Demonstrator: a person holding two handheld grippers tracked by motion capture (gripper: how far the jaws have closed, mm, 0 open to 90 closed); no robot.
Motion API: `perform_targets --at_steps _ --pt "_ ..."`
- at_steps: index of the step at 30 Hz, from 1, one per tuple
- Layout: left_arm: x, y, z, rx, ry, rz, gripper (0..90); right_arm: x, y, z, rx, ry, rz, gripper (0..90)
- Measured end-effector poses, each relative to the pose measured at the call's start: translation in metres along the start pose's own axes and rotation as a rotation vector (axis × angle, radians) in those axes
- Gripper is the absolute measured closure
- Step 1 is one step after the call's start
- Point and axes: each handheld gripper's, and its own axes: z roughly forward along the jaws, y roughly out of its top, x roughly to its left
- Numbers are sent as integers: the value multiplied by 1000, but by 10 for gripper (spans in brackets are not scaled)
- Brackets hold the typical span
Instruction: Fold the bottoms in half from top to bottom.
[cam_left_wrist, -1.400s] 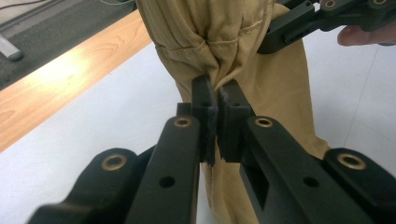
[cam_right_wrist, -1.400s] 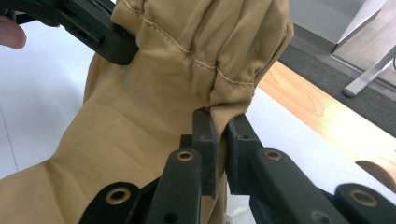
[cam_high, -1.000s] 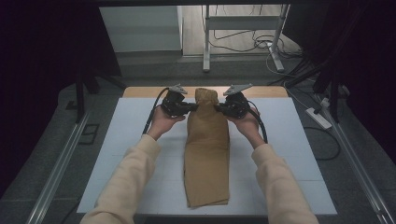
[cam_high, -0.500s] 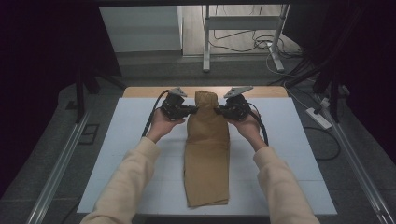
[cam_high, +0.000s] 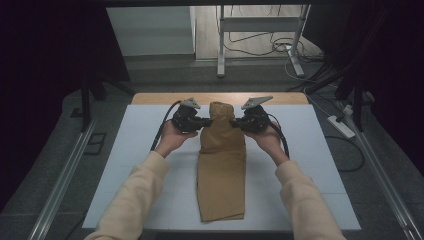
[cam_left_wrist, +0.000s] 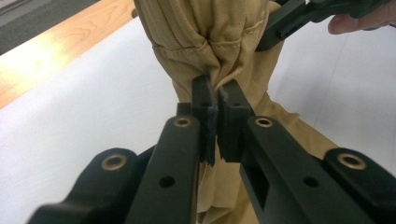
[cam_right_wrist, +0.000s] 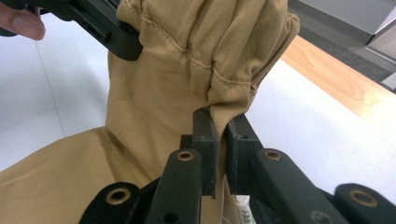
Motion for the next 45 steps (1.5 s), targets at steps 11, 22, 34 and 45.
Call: perform_targets --at_steps 11,22,34,45 --pt "-9 -6 -4 -2 -12 12 866 9 -6 -6 -3 21 -15 837" --pt "-14 -13 -6 -6 -25 12 865 16 -10 -8 -5 32 -15 837" --pt "-20 -20 -6 -5 -42 13 865 22 -15 -10 4 45 -23 837" --pt "-26 -24 -7 2 -59 26 864 27 -21 -12 8 59 -25 837"
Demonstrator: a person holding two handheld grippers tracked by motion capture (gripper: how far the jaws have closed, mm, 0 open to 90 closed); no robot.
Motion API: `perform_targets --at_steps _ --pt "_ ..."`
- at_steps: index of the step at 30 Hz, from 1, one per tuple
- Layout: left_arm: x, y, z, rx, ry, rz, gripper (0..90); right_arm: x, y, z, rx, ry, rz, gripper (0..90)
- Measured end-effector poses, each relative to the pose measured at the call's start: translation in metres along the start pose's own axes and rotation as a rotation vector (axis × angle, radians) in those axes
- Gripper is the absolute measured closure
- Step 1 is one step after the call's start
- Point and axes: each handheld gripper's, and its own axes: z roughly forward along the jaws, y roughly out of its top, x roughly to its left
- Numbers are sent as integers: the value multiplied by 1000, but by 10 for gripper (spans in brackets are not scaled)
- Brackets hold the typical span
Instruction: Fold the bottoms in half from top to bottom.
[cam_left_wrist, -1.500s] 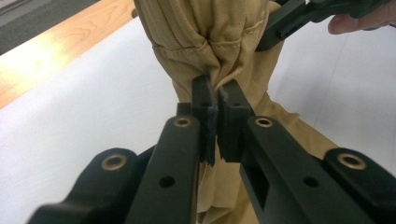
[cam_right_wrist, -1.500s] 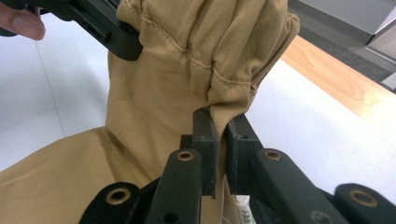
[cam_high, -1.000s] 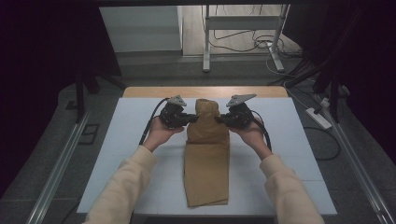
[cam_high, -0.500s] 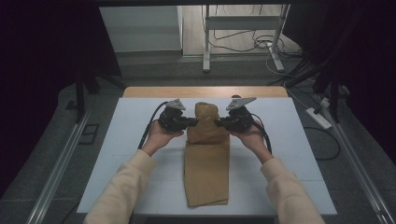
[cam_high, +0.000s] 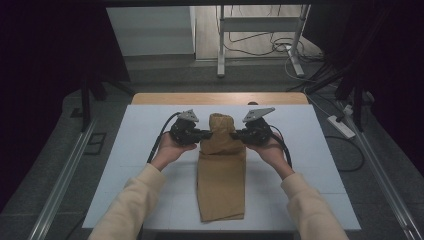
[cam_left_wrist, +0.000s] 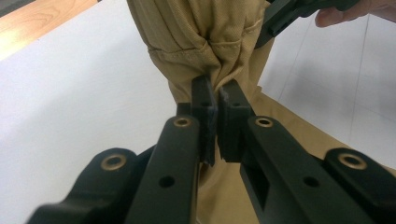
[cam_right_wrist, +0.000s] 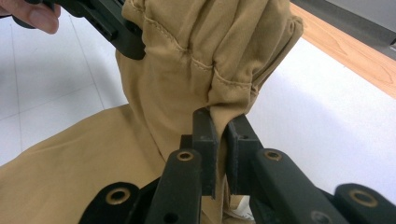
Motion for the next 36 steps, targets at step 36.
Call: perform_targets --at_steps 36 --pt "-20 -23 0 -7 -44 4 862 23 -18 -5 6 46 -13 836"
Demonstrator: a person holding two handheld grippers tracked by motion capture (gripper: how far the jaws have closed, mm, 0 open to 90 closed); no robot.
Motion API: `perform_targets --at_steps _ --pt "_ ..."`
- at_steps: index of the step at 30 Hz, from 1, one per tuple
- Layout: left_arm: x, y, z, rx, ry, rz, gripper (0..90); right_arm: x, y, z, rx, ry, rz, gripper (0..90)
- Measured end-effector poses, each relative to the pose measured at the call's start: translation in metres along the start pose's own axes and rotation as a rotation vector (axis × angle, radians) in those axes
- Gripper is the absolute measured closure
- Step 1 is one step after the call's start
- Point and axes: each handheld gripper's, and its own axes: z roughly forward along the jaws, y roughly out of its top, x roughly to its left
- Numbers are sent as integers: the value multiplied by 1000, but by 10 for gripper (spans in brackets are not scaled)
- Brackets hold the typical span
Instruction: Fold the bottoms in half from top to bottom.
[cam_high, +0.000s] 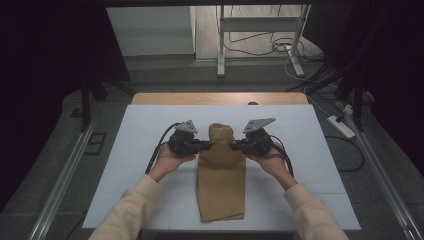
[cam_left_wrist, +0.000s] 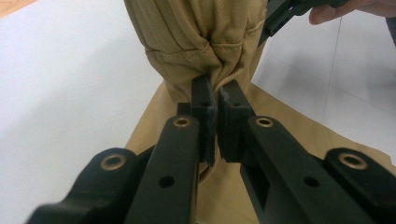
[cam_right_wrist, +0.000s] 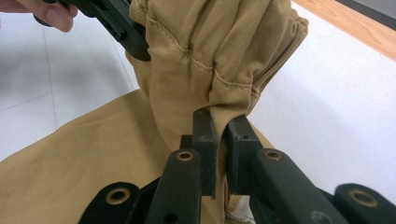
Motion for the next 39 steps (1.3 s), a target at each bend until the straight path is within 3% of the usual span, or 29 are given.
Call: perform_targets --at_steps 15,39 --pt "-8 -7 -3 -2 -6 7 860 11 -7 -4 -15 25 -1 836" --pt "-24 -20 -3 19 -37 19 858 29 -22 -8 12 55 7 836"
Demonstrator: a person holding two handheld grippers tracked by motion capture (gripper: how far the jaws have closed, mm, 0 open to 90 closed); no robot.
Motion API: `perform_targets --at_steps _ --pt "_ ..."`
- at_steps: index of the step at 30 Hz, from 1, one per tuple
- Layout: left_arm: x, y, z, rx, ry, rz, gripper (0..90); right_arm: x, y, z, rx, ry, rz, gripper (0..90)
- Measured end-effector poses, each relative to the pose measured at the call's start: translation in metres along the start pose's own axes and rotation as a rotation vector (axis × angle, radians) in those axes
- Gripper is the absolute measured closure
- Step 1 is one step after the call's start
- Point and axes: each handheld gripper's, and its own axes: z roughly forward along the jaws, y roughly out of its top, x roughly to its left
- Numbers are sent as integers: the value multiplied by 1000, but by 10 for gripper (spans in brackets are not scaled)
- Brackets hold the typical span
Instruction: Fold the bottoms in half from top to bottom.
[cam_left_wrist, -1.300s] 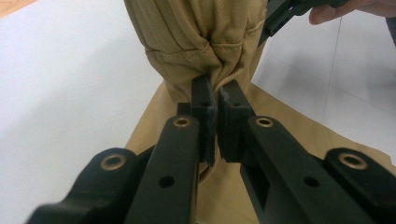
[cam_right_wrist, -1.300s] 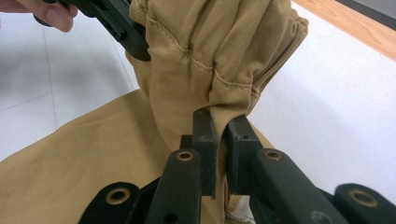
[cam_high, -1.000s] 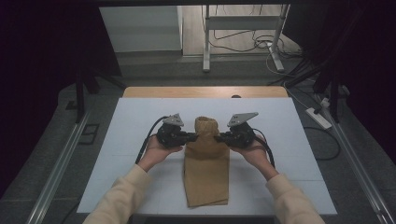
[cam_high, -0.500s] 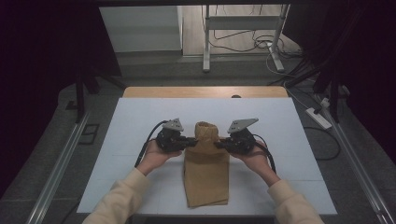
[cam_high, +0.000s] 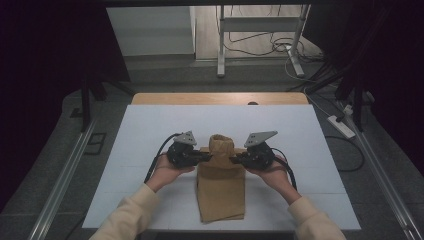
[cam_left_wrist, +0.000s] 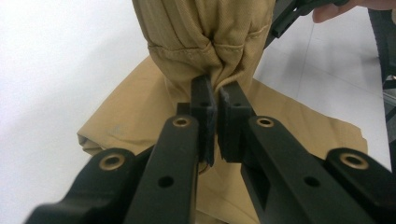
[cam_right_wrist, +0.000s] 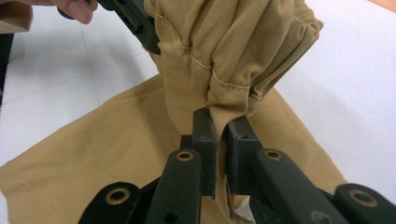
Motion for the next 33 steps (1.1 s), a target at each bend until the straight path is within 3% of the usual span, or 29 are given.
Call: perform_targets --at_steps 33 --pt "-17 -24 11 35 -34 -11 833 18 -29 6 34 38 6 821"
